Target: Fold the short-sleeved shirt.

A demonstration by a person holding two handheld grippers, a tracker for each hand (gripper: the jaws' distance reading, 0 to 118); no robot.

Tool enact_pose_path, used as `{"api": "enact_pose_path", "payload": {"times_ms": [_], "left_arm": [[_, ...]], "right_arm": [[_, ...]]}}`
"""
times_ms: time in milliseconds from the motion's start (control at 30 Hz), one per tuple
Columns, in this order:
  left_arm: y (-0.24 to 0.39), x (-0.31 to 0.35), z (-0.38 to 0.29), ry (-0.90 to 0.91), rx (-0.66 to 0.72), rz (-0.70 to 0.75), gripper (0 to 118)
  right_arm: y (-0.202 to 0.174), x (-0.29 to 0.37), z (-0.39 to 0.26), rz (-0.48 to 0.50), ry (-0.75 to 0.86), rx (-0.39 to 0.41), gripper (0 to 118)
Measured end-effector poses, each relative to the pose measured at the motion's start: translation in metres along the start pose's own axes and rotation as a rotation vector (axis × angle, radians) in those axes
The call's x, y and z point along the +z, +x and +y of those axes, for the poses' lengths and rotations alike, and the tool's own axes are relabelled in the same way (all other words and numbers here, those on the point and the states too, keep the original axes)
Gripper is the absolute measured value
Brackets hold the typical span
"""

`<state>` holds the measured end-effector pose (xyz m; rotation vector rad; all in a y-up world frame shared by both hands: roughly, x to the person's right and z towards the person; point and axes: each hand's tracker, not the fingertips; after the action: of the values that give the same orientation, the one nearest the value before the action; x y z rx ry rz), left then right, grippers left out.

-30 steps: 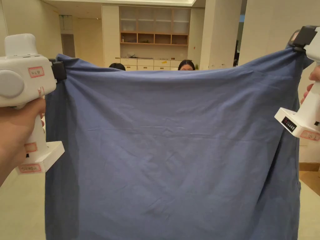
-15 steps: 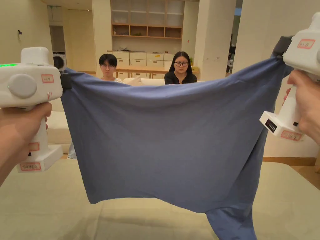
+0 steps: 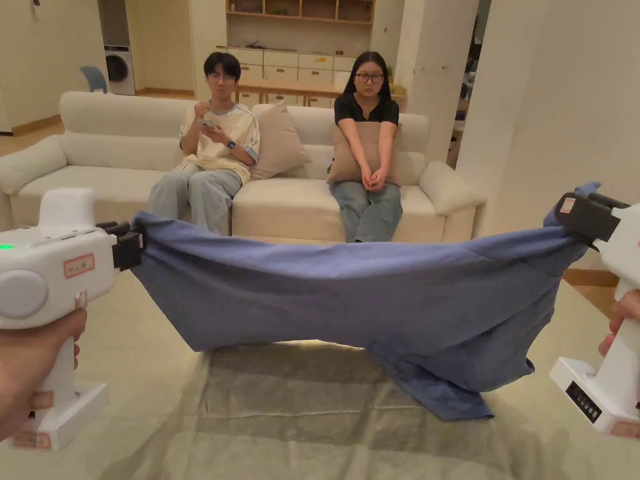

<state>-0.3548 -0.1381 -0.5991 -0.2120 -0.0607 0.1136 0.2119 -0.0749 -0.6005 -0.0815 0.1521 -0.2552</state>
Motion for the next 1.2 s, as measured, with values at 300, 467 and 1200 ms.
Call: {"api": "enact_pose_path", "payload": {"times_ms": [300,467,1200], "left_arm": [[0.002,0.109,-0.150,-0.144,0.014,0.008,3],[0.012,0.164,-0.219,-0.232,0.061,0.007,3],[0.008,0.299,-0.306,-0.287,0.210,0.086,95]], "right_arm": [[0.051,0.118,-0.165,-0.113,-0.193,-0.107,3],[0.064,0.175,-0.243,-0.176,-0.314,-0.134,3],[0.071,0.325,-0.305,-0.296,-0.306,-0.114,113]]}}
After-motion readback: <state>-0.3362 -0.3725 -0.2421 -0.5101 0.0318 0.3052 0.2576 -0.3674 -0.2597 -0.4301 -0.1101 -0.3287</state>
